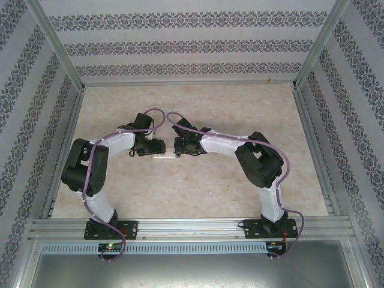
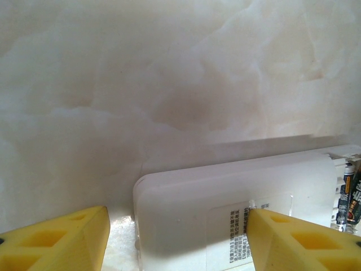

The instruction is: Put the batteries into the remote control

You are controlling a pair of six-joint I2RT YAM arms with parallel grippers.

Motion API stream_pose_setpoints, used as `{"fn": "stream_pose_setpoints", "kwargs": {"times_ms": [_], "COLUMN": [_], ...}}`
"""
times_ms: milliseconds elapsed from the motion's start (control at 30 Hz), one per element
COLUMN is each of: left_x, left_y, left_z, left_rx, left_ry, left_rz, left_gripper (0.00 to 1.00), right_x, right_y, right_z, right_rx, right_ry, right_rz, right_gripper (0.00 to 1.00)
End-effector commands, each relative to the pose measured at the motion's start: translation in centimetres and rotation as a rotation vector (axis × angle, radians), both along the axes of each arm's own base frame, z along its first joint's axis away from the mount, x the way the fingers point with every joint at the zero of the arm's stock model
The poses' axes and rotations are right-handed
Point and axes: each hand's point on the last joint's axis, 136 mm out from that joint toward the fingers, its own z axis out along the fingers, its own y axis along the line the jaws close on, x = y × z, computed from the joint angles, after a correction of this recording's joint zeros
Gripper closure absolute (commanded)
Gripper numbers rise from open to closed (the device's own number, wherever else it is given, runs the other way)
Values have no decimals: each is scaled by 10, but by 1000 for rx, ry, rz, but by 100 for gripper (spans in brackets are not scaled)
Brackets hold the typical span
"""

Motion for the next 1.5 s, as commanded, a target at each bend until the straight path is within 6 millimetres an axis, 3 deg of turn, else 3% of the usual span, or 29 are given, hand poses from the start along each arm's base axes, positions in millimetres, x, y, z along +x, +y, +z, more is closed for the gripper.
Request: {"fn": "stream_pose_setpoints", "kwargs": {"times_ms": [0,433,667,800,967,1100,1333,1467], "left_x": [4,1,1,1,1,1,1,0], "left_y": [4,6,6,6,6,6,6,5], "left_z": [0,-2,-2,-2,-3,-4,-1,-2], "left_rx": [8,13,13,14,9,8,9,3], "left_ry": [-9,-4,-8,-6,-7,-5,-8,-7], "left_rz": [14,17,18,18,19,22,20,21], "left_gripper": [34,34,34,34,34,34,34,34], "right_x": [-15,-31,-64,-84,-89,-74,-22,-8], "right_y": [-1,-5,-7,-15,-26,-16,-4,-8], "right_z": [-22,-44,-71,-75,-76,-54,32,48], "right_rx": [-40,-89,-123,-132,-157,-102,47,60], "right_ry": [58,102,195,223,227,175,16,-28], "right_rz": [11,25,50,42,17,30,54,50], "right_gripper": [87,87,87,86,85,84,80,79]}}
